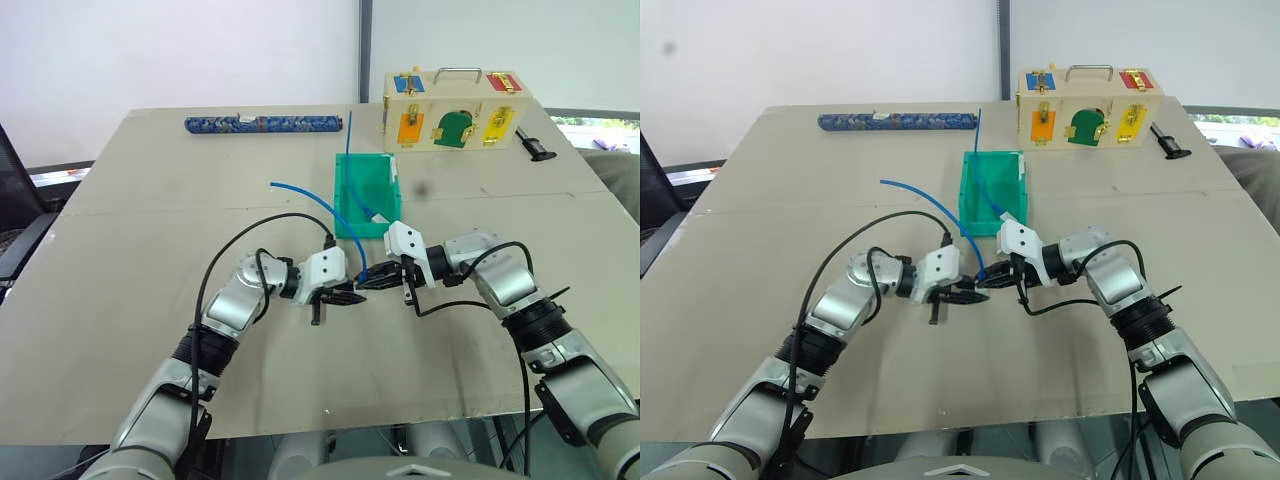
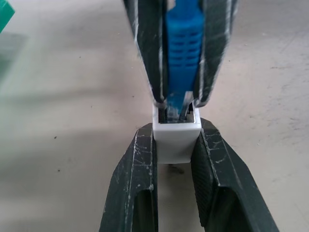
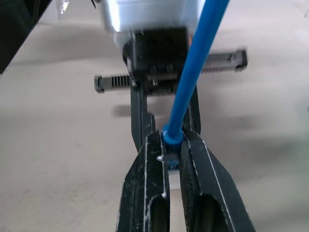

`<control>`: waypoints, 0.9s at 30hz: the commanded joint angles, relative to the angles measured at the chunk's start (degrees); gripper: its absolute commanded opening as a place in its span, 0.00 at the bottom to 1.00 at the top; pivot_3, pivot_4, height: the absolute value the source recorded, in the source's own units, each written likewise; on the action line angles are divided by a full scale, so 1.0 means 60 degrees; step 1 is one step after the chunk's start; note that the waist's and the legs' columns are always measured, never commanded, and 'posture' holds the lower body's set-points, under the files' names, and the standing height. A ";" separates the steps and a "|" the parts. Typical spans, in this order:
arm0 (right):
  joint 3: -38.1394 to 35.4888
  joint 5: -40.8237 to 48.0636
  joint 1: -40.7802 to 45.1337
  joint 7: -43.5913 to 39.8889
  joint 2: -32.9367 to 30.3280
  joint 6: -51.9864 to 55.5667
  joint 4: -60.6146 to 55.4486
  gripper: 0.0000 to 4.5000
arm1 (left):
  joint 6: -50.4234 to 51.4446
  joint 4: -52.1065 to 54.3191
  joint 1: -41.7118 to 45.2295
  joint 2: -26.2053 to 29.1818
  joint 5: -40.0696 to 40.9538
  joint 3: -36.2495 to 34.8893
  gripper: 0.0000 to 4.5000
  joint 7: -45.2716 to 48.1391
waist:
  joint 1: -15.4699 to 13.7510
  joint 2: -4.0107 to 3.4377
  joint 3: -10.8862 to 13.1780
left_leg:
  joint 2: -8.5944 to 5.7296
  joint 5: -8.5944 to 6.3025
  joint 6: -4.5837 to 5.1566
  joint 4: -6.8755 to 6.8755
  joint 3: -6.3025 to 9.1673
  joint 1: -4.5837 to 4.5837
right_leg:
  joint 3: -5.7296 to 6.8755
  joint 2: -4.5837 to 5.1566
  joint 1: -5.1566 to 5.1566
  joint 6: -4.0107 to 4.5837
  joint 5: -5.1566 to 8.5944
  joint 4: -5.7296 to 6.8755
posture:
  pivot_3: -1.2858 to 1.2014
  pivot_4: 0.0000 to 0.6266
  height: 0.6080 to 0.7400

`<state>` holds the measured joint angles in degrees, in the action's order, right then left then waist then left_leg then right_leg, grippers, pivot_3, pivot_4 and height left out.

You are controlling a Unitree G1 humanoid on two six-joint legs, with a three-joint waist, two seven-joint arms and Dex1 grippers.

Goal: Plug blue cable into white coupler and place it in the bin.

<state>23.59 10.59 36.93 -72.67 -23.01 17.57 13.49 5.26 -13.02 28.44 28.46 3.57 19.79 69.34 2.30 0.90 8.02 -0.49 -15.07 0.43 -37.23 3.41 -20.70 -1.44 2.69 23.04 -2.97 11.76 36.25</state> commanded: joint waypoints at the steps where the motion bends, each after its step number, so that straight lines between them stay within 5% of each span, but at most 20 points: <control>1: 0.1703 -0.1191 -0.0640 -0.0391 0.0091 0.0793 0.1375 0.00 | -0.0305 0.0375 0.0079 -0.0095 0.0137 -0.0019 0.08 0.0094 | 0.0007 0.0000 -0.0003 | 0.0000 0.0000 0.0000 0.0000 0.0000 0.0001 | 0.0001 0.0000 -0.0001 0.0000 0.0000 -0.0004 | 0.52 0.24 1.00; 6: 0.1601 -0.1397 -0.0644 -0.0201 0.0339 0.0375 0.1609 0.00 | -0.0248 0.0491 -0.0004 -0.0089 0.0156 -0.0048 0.08 0.0011 | 0.0027 -0.0007 -0.0047 | 0.0005 0.0000 0.0000 0.0007 0.0002 0.0013 | 0.0000 -0.0005 -0.0004 -0.0001 0.0001 -0.0002 | 0.52 0.24 1.00; 9: 0.0431 -0.0955 -0.0571 0.0688 0.0693 -0.0579 0.1570 0.00 | -0.0094 0.0609 -0.0094 -0.0078 0.0273 -0.0159 0.08 -0.0073 | 0.0042 -0.0003 -0.0051 | 0.0013 0.0000 0.0001 0.0012 0.0002 0.0021 | 0.0000 -0.0013 -0.0006 -0.0029 0.0020 -0.0002 | 0.52 0.24 1.00; 12: -0.0984 0.0062 -0.0684 0.1123 0.0624 -0.0490 -0.0086 0.19 | 0.0102 0.0772 -0.0193 -0.0089 0.0383 -0.0287 0.08 -0.0108 | 0.0023 -0.0023 -0.0014 | 0.0030 0.0000 0.0000 0.0009 0.0014 0.0010 | 0.0007 -0.0030 -0.0002 -0.0031 0.0021 -0.0001 | 0.52 0.24 1.00; 19: -0.3255 0.2221 -0.1705 0.1989 -0.0897 0.1853 -0.5363 0.95 | 0.0943 0.1277 -0.0296 0.0010 0.0915 -0.0678 0.08 -0.0149 | -0.0068 -0.0046 0.0083 | 0.0004 0.0002 -0.0002 -0.0035 0.0041 -0.0186 | 0.0023 -0.0002 0.0151 0.0002 -0.0006 0.0014 | 0.52 0.24 1.00; 23: -0.4395 0.2750 -0.2853 0.3025 -0.1651 0.2748 -0.7482 0.99 | 0.2095 0.1722 -0.0189 -0.0020 0.1482 -0.1081 0.08 -0.0385 | -0.0084 -0.0030 0.0094 | -0.0004 0.0001 -0.0001 -0.0019 0.0057 -0.0212 | 0.0056 0.0013 0.0154 -0.0001 -0.0003 -0.0026 | 0.52 0.24 1.00; 27: -0.5665 0.2630 -0.4672 0.4627 -0.1751 0.3169 -0.9197 0.99 | 0.4947 0.2301 0.0674 -0.0747 0.2666 -0.2059 0.08 -0.1774 | -0.0261 -0.0006 0.0123 | -0.0007 0.0000 -0.0001 -0.0021 0.0057 -0.0220 | 0.0065 0.0017 0.0148 -0.0004 -0.0003 -0.0043 | 0.52 0.24 1.00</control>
<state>-6.72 25.89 9.96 -48.82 -33.93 35.99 -36.51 29.02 -3.05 29.26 25.25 15.68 10.58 62.03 0.73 0.87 8.76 -0.56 -15.07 0.43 -37.41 3.75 -22.03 -1.05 2.80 23.91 -3.02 11.75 35.99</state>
